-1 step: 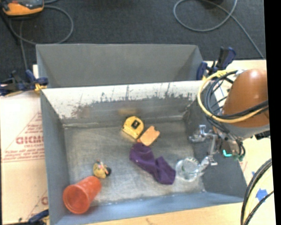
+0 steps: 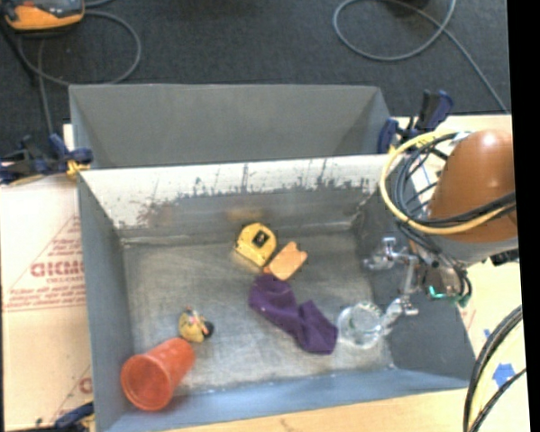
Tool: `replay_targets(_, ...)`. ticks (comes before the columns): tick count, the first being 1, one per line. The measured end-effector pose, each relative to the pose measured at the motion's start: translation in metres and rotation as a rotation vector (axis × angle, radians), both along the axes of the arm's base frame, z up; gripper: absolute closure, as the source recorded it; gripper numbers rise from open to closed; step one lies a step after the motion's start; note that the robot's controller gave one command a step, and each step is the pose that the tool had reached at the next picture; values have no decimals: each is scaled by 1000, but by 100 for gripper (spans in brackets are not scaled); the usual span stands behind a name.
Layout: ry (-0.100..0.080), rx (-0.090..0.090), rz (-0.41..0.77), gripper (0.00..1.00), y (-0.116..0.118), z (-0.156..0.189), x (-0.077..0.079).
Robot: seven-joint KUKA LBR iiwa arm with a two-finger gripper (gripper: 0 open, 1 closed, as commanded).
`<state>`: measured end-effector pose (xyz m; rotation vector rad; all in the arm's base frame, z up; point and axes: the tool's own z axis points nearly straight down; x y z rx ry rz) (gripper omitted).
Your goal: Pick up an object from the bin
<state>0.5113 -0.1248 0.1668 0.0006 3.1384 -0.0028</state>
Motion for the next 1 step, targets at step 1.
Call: replay_targets(1,-5,1,-220,100,-1,-80,7)
